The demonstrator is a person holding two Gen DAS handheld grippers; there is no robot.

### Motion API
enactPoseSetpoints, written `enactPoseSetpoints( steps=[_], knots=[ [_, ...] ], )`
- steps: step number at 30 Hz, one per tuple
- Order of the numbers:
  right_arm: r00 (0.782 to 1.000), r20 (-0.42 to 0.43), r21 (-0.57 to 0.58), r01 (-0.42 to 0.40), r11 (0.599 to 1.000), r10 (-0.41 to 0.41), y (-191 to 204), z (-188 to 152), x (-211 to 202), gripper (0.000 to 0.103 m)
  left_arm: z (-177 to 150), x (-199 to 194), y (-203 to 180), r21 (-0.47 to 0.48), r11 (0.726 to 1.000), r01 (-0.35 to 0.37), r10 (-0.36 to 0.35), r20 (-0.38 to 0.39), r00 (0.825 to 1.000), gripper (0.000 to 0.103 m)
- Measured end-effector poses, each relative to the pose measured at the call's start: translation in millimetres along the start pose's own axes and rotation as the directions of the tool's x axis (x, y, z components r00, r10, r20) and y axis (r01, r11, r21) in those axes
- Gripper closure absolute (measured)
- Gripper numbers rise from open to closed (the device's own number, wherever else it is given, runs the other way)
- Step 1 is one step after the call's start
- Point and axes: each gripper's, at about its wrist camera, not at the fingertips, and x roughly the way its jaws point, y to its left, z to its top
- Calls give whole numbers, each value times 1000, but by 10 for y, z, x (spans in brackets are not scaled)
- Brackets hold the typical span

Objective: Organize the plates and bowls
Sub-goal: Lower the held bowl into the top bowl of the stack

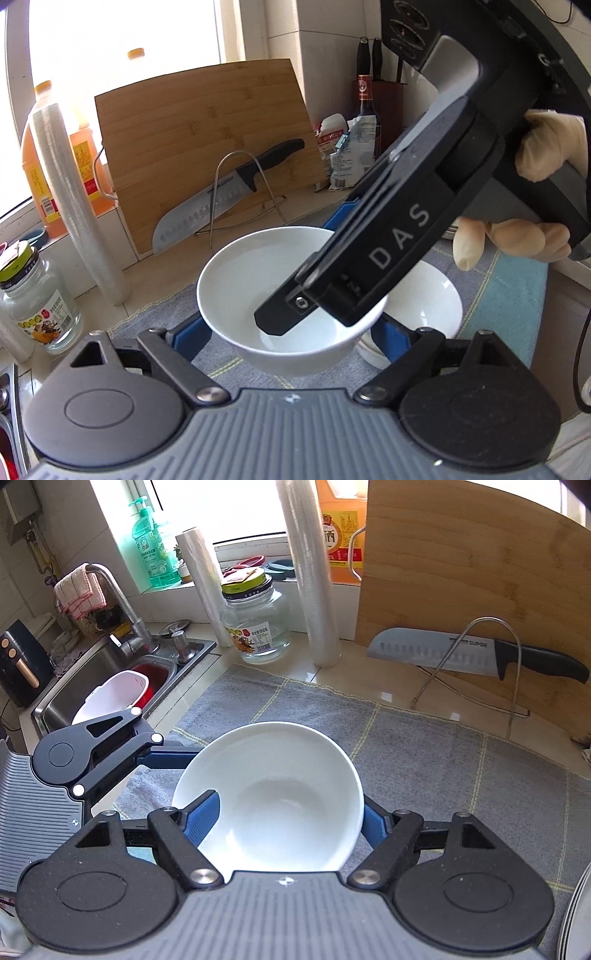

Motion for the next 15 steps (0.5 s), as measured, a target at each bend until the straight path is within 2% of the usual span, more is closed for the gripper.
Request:
enactPoseSetpoints(
  steps=[8,15],
  knots=[
    [998,27,40,52,998,-53,-207,-157,-269,20,134,96,-241,32,998,52,-53,21,998,11],
    [996,19,87,84,993,-86,-371,-337,-400,20,176,209,-470,53,992,112,-112,7,994,11]
  ],
)
